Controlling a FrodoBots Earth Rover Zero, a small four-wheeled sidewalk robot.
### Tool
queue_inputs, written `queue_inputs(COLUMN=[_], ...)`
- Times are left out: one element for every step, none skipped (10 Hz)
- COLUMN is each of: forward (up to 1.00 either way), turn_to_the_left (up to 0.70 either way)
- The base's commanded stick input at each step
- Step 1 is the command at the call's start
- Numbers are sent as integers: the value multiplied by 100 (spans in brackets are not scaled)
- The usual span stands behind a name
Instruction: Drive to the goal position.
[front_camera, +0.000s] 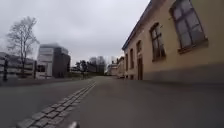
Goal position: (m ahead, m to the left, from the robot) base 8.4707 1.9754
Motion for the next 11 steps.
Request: queue_inputs(forward=[100, 100, 100, 100, 100, 100, 100, 100, 100, 100, 100], turn_to_the_left=[0, 0, 0, 0, 0, 0, 0, 0, 0, 0, 0])
